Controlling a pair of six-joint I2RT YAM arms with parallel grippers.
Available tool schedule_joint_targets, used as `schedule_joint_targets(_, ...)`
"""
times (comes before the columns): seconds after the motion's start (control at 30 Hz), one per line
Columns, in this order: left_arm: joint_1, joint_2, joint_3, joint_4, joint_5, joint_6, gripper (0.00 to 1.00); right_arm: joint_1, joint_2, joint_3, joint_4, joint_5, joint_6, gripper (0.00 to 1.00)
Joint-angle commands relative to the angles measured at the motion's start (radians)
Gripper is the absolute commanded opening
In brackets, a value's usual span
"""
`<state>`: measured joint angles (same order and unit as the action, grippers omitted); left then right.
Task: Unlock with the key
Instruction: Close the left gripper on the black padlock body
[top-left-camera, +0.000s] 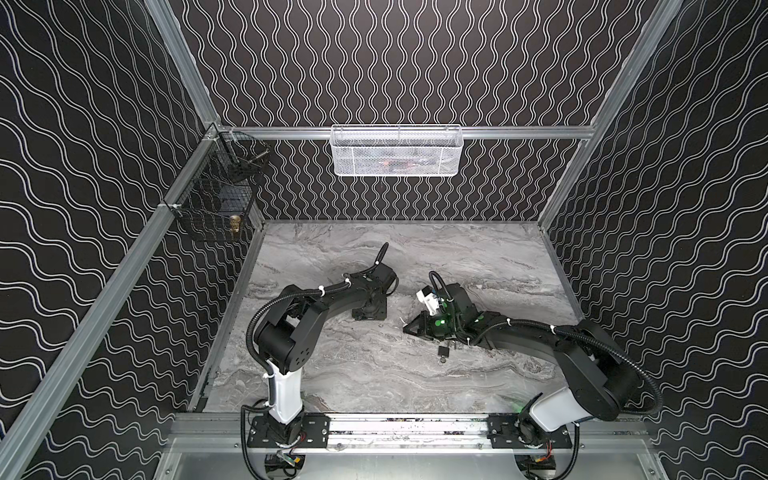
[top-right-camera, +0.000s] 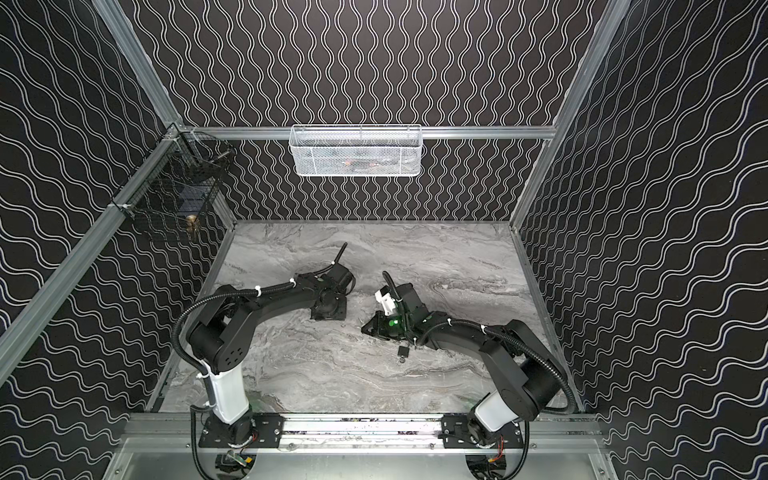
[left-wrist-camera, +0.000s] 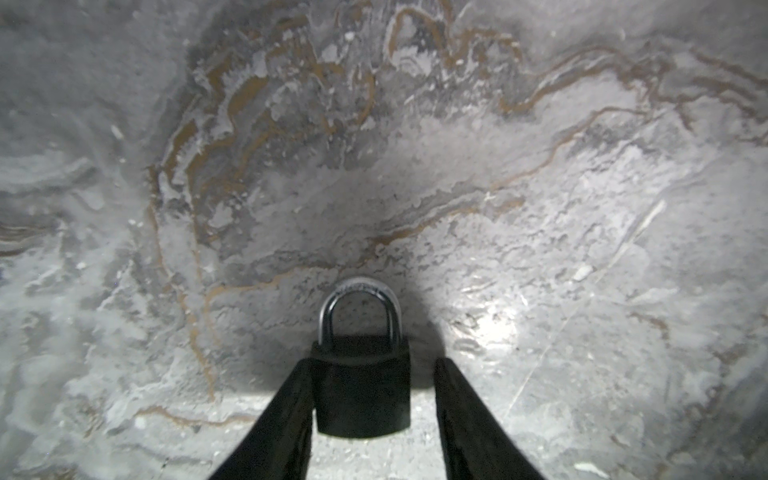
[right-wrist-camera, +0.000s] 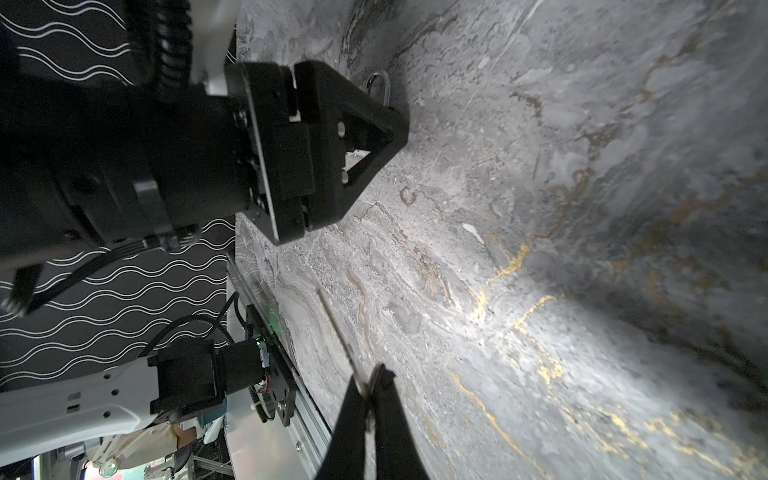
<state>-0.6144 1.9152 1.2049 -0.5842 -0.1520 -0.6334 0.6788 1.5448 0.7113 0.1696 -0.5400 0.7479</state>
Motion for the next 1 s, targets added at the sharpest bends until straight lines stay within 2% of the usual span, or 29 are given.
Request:
schedule_joint_targets(0.0, 0.003, 0.031, -0.018, -0.054, 0.082, -0.028, 0.46, 0.001, -0.004, -0.001, 0.026, -0.005, 0.004, 0.0)
schedule_joint_targets(0.43, 0.004, 0.028, -0.04, -0.069, 0.077, 0.0, 0.39, -0.001, -0.005, -0.002, 0.033, -0.012, 0.004, 0.0)
schedule_joint_targets(0.6, 0.003, 0.012, -0.037, -0.069, 0.072, -0.005, 0.33, -0.001, -0.012, -0.001, 0.023, -0.009, -0.001, 0.0)
schedule_joint_targets(0.67, 0.005, -0.002, -0.04, -0.063, 0.071, -0.013, 0.27, 0.0, -0.018, -0.001, 0.018, -0.005, -0.003, 0.0)
schedule_joint_targets(0.97, 0.005, -0.096, -0.055, -0.043, 0.037, -0.071, 0.18, -0.001, -0.046, 0.036, -0.075, 0.001, -0.02, 0.0)
